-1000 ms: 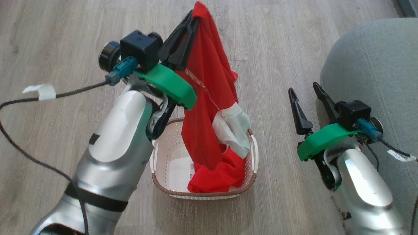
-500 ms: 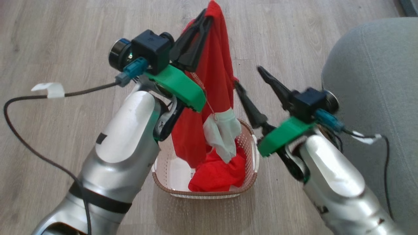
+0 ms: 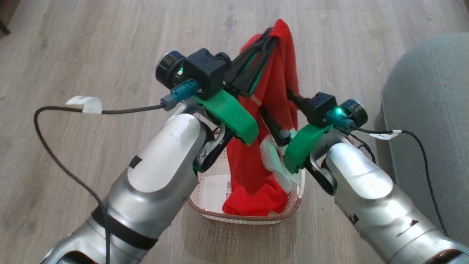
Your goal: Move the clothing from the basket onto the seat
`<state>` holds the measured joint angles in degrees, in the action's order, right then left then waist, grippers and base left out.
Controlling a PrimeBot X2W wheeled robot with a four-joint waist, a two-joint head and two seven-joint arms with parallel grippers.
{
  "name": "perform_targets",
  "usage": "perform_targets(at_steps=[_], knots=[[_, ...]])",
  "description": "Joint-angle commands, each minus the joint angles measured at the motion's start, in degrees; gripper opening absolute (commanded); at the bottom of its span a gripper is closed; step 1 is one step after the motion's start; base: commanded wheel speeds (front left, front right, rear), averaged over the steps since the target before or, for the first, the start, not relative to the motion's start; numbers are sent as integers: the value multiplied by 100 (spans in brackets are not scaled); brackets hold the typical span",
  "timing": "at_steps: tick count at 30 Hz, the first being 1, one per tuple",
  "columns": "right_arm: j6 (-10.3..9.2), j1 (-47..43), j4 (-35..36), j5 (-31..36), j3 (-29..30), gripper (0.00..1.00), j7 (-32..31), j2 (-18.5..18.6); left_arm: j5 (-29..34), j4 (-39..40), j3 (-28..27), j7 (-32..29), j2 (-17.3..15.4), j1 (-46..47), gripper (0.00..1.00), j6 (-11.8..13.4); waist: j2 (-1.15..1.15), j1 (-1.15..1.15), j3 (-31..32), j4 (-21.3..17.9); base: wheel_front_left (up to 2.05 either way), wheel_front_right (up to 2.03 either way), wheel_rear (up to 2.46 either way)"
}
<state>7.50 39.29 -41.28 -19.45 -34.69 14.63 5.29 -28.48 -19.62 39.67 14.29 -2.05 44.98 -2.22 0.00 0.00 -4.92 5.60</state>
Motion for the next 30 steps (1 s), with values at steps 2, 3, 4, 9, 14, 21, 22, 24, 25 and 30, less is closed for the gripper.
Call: perform_targets(at_steps=[2,3,4,9,14,21,22,24,25,30], knots=[[-1,282,-219,-138,-218,100,37,-191,-116,233,-44,71,-83,421,0,74,0,0,2,128,0,0,0],[-1,317,-343,-206,-295,100,37,-205,-143,238,5,71,-83,435,0,89,0,0,-1,155,0,0,0],[-1,350,-446,-274,-356,75,37,-214,-165,240,50,71,-83,445,0,102,0,0,-5,178,0,0,0],[-1,474,-564,-585,-411,0,37,-234,-211,164,158,71,-83,480,0,157,0,0,-49,200,0,0,0],[-1,409,-364,-661,-197,0,37,-211,-70,-81,-18,71,-101,467,0,235,0,0,-113,19,0,0,0],[-1,265,212,-631,55,0,37,-41,247,-460,-393,71,-270,203,100,121,0,0,-255,-539,0,0,0],[-1,234,292,-624,99,0,37,-14,292,-490,-447,71,-286,155,100,98,0,0,-267,-634,0,0,0],[-1,167,444,-614,205,0,37,39,390,-517,-551,71,-306,60,100,45,0,0,-289,-837,0,0,0],[-1,132,511,-600,262,0,37,62,433,-534,-608,71,-314,9,100,19,0,0,-297,-945,0,0,0],[-1,-22,755,-545,538,0,37,106,604,-609,-833,71,-345,-166,100,-66,0,0,-322,-1423,0,0,0]])
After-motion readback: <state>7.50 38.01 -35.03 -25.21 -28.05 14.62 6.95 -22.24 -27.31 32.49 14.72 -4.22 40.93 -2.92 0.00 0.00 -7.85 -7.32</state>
